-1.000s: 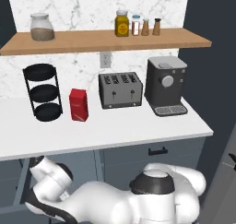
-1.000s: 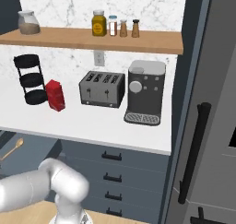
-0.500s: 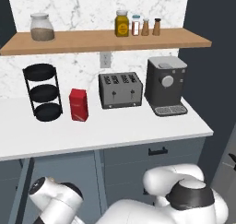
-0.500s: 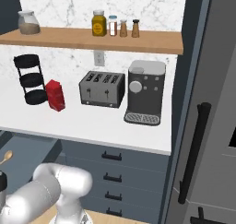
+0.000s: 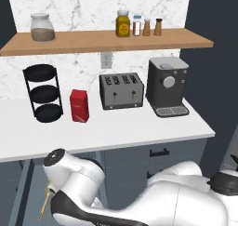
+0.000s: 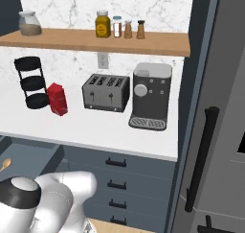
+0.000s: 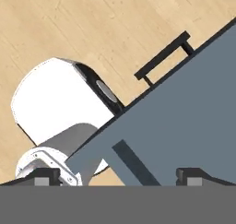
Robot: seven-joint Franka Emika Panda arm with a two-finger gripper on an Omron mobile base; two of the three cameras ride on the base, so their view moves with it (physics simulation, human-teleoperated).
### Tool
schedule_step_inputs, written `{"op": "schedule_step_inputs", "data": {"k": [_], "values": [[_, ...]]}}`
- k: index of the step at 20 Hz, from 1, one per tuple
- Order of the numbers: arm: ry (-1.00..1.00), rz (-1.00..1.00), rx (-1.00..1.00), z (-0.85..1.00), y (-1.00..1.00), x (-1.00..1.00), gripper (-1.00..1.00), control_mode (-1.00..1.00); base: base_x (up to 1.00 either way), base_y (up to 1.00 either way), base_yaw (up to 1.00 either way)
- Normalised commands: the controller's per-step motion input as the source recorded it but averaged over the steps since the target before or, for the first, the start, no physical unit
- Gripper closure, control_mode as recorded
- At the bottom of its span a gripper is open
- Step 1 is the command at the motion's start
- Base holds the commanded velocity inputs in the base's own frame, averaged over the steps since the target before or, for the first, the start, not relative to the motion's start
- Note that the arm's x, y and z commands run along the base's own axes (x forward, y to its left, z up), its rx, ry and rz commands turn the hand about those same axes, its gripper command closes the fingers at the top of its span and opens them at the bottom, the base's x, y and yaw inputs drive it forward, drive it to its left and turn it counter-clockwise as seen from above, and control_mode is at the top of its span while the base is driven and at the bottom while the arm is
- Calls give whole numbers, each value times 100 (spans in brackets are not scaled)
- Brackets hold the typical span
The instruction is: Pick the wooden spoon from the drawer and place it on the counter.
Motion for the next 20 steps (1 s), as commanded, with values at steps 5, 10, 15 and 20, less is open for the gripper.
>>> {"op": "schedule_step_inputs", "data": {"k": [5, 10, 15, 20], "values": [[4, 47, 32, 40, -23, 100, -100, -100, 0, 0, 0], [22, 43, 10, -13, 25, 75, -100, -100, 0, 0, 0], [39, 21, -14, -29, 98, 60, -100, -100, 0, 0, 0], [18, 19, -14, -31, 74, 5, -100, -100, 0, 0, 0]]}}
